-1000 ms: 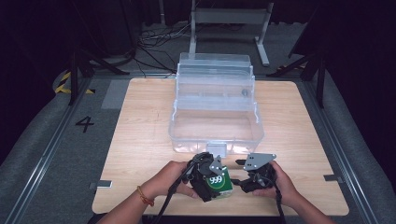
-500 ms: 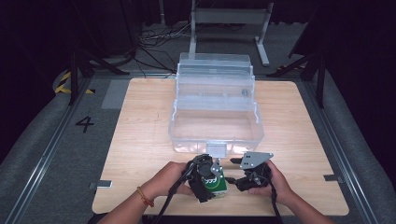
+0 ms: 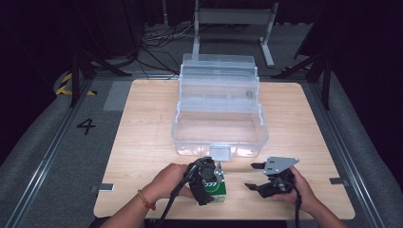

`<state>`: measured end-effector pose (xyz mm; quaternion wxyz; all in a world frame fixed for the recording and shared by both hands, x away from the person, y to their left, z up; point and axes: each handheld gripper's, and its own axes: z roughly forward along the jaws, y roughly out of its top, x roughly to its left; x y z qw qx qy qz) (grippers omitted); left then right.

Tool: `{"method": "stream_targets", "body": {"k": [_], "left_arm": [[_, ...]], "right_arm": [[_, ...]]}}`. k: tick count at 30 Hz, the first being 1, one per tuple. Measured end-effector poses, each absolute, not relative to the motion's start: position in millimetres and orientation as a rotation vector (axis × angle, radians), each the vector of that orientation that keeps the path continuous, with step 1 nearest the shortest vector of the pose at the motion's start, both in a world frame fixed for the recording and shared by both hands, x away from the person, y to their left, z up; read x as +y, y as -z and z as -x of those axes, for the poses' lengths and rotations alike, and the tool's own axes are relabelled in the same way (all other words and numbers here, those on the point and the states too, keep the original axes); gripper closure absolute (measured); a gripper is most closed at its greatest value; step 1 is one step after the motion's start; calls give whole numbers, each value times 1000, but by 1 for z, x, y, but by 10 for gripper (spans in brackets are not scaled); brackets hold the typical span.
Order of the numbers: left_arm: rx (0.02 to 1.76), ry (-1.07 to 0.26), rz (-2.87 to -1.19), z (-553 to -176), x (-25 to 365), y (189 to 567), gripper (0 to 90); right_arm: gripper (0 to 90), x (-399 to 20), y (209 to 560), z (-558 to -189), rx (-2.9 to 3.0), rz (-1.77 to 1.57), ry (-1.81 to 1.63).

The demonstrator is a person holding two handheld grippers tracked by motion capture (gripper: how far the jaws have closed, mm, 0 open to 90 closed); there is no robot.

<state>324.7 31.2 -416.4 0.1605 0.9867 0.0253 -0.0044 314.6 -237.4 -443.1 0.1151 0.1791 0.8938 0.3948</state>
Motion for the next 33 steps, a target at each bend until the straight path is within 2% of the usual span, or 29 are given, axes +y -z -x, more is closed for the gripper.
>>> {"method": "stream_targets", "body": {"k": [8, 14, 16, 17, 20, 23, 33], "left_arm": [[53, 17, -2862, -326, 31, 415, 149], [70, 17, -2823, -326, 35, 416, 155], [67, 16, -2811, -327, 38, 416, 156], [79, 7, -2798, -327, 40, 417, 157], [69, 6, -2794, -328, 44, 416, 159], [80, -5, -2795, -329, 50, 415, 161], [73, -43, -2785, -332, 60, 408, 162]], "right_arm": [[282, -322, 462, -322, 2544, -785, -1056], [250, -362, 478, -330, 2464, -987, -1055], [241, -364, 480, -331, 2463, -1000, -1037], [208, -366, 482, -332, 2459, -1003, -1018], [211, -372, 484, -331, 2436, -1045, -1057], [149, -365, 486, -330, 2408, -1047, -1036], [148, -359, 488, -331, 2327, -1144, -1024]]}}
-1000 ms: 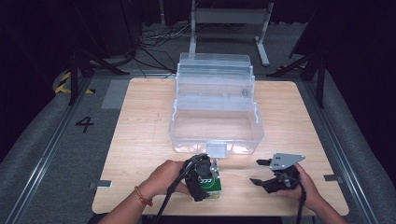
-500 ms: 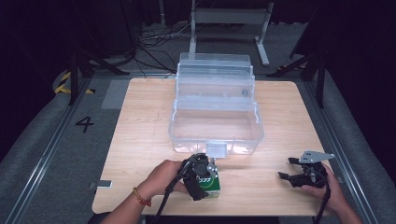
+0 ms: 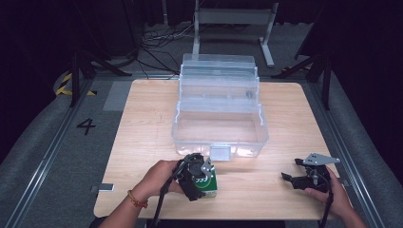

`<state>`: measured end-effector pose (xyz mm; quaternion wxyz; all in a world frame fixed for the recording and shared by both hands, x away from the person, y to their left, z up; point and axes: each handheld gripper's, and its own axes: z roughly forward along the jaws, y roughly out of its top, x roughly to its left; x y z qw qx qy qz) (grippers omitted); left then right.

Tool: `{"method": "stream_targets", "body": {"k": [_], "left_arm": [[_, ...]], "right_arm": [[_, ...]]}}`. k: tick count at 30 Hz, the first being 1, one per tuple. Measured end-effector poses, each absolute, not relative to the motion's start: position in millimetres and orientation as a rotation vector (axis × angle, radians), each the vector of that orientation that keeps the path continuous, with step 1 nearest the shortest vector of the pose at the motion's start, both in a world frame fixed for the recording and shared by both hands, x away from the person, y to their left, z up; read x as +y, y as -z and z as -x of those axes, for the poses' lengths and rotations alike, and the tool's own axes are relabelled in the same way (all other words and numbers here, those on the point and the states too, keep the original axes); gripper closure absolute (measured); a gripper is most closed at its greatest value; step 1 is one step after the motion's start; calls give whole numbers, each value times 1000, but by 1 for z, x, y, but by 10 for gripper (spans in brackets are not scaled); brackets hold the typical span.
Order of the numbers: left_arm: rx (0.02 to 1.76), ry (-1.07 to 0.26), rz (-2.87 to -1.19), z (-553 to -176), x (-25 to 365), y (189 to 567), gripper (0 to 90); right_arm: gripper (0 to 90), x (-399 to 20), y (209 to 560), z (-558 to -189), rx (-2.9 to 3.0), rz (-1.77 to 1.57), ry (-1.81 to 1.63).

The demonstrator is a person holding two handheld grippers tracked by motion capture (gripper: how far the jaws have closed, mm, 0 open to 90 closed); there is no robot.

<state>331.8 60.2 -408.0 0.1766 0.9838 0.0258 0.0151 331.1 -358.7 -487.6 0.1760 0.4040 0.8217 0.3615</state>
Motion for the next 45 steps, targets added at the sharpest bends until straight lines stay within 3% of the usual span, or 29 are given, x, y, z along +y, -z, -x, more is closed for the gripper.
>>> {"method": "stream_targets", "body": {"k": [30, 45], "left_arm": [[47, -236, -2695, -373, 90, 293, 163], [26, -264, -2717, -417, 88, 277, 164]], "right_arm": [[148, -360, 488, -330, 2327, -1142, -1025], [148, -360, 488, -330, 2331, -1136, -1028]]}}
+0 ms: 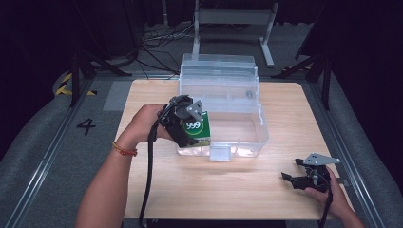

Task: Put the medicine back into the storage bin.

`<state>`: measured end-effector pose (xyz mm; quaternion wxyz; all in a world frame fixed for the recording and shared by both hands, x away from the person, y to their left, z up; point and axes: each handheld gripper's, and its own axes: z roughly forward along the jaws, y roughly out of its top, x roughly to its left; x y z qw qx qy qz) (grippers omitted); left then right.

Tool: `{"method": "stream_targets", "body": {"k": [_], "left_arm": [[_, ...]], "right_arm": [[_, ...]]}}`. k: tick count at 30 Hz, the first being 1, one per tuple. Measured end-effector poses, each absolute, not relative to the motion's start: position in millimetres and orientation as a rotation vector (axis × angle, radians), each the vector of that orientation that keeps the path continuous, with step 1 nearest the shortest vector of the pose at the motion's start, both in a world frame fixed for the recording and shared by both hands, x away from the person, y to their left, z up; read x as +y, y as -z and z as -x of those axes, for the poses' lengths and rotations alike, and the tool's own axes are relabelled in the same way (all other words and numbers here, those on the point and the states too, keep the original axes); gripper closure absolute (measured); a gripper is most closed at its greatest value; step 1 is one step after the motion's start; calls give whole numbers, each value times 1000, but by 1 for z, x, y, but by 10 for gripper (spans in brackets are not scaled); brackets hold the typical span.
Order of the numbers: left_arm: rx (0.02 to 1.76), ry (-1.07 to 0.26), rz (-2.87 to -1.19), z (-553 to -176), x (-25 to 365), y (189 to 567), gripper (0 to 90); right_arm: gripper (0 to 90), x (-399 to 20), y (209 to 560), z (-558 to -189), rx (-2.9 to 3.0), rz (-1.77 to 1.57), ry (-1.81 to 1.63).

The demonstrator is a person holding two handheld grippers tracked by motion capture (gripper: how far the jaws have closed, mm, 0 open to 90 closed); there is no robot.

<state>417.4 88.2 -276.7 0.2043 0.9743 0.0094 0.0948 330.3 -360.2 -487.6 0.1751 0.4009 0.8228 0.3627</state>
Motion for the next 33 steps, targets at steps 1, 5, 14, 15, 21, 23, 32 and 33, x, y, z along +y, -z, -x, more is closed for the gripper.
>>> {"method": "stream_targets", "body": {"k": [1, 5, 14, 15, 21, 23, 32, 33], "left_arm": [[15, -273, -2719, -421, 88, 276, 164], [-13, -288, -2732, -433, 87, 274, 164], [-47, -259, -2727, -460, 86, 275, 163], [-47, -258, -2725, -463, 86, 277, 163], [-33, -237, -2725, -476, 84, 290, 162], [-42, -213, -2724, -478, 84, 294, 163], [-57, -182, -2740, -482, 83, 315, 162], [-57, -192, -2744, -483, 83, 317, 162]], "right_arm": [[148, -360, 488, -330, 2332, -1135, -1026], [148, -360, 488, -330, 2332, -1136, -1025], [147, -360, 488, -330, 2334, -1135, -1026], [147, -360, 488, -330, 2334, -1135, -1026], [147, -361, 488, -330, 2334, -1135, -1026], [147, -361, 488, -330, 2334, -1134, -1026], [148, -361, 488, -330, 2334, -1135, -1026], [148, -361, 488, -330, 2334, -1134, -1026]]}}
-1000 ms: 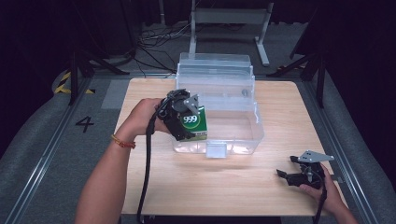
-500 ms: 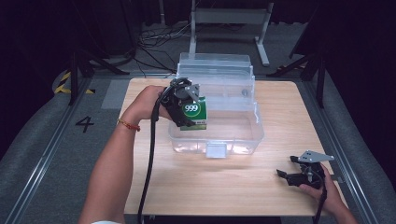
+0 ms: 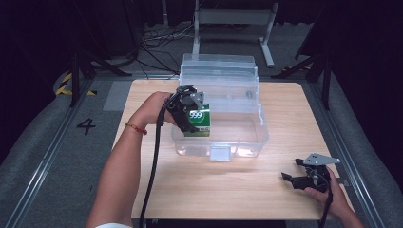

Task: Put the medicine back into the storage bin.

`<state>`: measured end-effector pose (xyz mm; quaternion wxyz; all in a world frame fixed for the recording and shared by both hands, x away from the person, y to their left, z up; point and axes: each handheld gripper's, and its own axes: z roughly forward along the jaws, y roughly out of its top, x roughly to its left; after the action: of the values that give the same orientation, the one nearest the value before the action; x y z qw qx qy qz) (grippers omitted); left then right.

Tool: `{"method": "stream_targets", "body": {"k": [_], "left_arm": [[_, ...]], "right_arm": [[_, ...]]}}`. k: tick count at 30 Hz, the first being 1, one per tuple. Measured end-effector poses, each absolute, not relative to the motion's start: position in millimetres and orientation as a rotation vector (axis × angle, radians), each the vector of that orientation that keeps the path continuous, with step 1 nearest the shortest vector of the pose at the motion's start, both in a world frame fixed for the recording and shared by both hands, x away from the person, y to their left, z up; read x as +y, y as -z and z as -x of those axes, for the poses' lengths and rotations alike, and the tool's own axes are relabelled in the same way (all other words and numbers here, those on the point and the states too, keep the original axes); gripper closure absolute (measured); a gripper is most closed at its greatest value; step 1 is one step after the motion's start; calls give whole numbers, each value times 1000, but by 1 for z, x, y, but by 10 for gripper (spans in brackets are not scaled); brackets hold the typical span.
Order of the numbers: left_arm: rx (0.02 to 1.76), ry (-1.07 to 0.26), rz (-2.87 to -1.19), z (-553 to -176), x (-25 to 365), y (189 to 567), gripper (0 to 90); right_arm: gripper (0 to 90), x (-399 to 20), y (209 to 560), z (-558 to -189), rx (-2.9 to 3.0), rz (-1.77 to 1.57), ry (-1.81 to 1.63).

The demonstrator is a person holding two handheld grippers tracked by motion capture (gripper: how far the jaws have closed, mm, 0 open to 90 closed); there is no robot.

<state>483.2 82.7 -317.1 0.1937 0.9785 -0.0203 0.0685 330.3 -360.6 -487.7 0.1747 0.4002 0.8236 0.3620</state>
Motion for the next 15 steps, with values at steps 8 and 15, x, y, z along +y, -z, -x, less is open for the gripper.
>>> {"method": "stream_targets", "body": {"k": [8, 15], "left_arm": [[-44, -121, -2767, -490, 83, 336, 160], [-29, -100, -2801, -492, 84, 350, 160]], "right_arm": [[147, -361, 488, -330, 2334, -1134, -1026], [148, -361, 488, -330, 2334, -1135, -1026]]}}
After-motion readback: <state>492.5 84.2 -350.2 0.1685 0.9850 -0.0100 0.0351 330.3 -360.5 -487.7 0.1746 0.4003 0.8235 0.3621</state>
